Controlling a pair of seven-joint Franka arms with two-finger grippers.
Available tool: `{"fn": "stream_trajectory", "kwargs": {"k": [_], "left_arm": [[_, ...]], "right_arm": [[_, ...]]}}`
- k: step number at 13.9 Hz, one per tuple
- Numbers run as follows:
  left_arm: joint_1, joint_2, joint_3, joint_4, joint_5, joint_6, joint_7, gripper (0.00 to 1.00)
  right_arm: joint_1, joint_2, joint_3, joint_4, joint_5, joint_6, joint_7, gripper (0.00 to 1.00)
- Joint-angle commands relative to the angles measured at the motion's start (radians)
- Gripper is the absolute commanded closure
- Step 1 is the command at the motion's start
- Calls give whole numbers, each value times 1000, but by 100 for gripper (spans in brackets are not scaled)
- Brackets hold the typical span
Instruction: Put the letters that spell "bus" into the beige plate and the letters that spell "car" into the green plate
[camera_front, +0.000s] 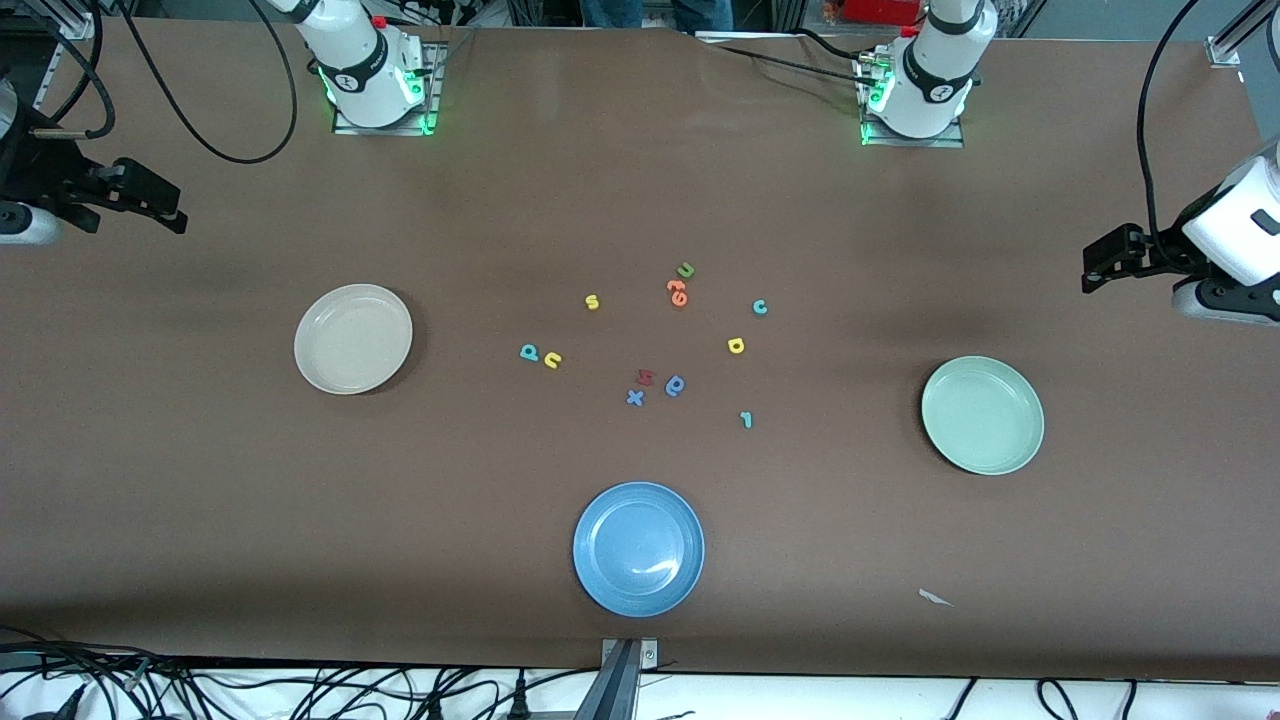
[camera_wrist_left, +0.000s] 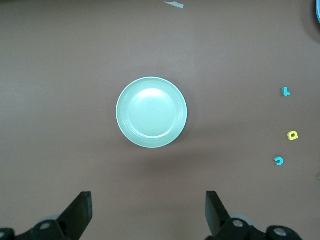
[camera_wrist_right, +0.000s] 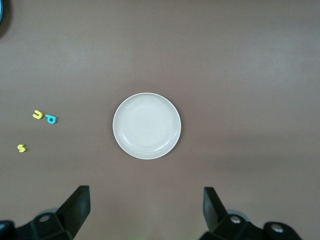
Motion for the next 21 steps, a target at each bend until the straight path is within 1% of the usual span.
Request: {"fn": "stream_trajectory", "kwargs": {"k": [1, 13, 19, 21], "left_arm": [[1, 6, -3, 17, 24, -3, 24, 0], [9, 6, -3, 20, 24, -3, 25, 0], [12, 6, -3, 17, 22, 8, 24, 0], [13, 7, -3, 17, 22, 29, 24, 0]], "right_arm": [[1, -3, -1, 18, -13, -21, 2, 0], [2, -2, 2, 18, -13, -18, 5, 0], [2, -2, 2, 18, -13, -19, 4, 0], [2, -2, 2, 19, -11, -19, 2, 0]]}}
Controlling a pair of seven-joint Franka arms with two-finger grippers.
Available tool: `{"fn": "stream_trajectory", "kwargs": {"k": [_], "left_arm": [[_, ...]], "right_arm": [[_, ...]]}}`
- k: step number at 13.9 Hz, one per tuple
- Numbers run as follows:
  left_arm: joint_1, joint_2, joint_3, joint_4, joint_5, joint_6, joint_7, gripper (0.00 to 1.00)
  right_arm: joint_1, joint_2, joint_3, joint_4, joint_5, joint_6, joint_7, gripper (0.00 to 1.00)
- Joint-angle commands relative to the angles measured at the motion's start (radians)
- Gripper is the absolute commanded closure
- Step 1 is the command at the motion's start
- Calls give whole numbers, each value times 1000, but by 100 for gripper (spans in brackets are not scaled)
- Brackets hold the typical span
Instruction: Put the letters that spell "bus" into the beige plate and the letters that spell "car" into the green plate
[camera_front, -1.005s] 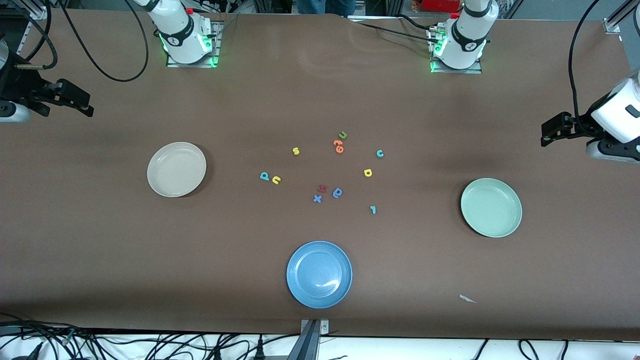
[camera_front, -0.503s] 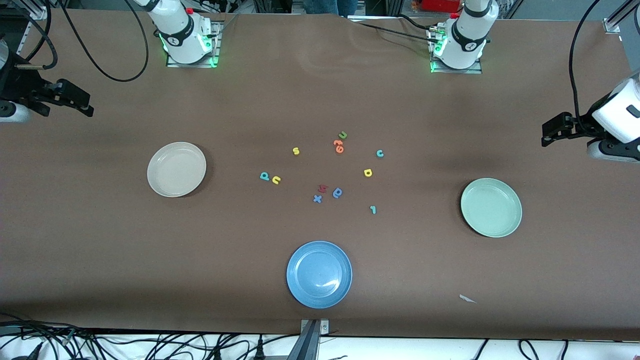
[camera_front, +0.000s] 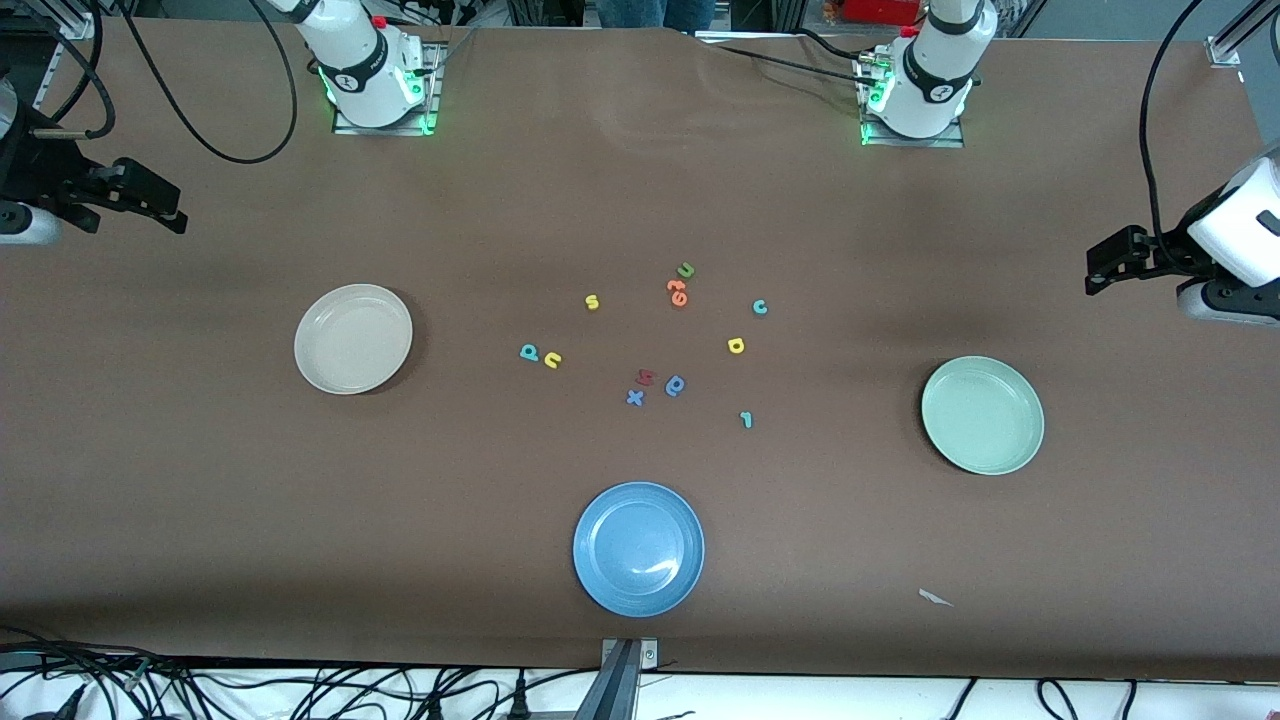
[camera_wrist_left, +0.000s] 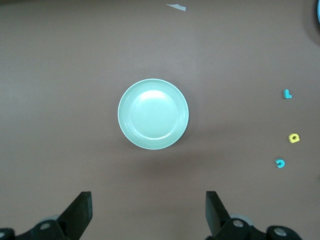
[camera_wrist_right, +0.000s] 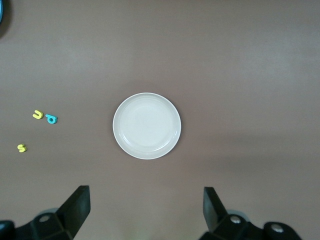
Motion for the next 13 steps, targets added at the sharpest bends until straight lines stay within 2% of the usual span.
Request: {"fn": "stream_trajectory", "kwargs": {"k": [1, 5, 7, 10, 13], "left_arm": [[8, 12, -4, 15, 22, 18, 25, 0], [14, 11, -1, 18, 19, 18, 25, 0], [14, 11, -1, 20, 17, 18, 25, 0], [16, 11, 0, 20, 14, 18, 25, 0], [16, 11, 0, 18, 14, 18, 25, 0]], "right_arm": [[2, -2, 2, 19, -13, -19, 2, 0], [22, 14, 4, 24, -11, -21, -1, 0], [64, 57, 4, 27, -43, -18, 5, 0], [90, 99, 4, 31, -39, -8, 5, 0], [129, 234, 9, 54, -28, 1, 7, 0]]}}
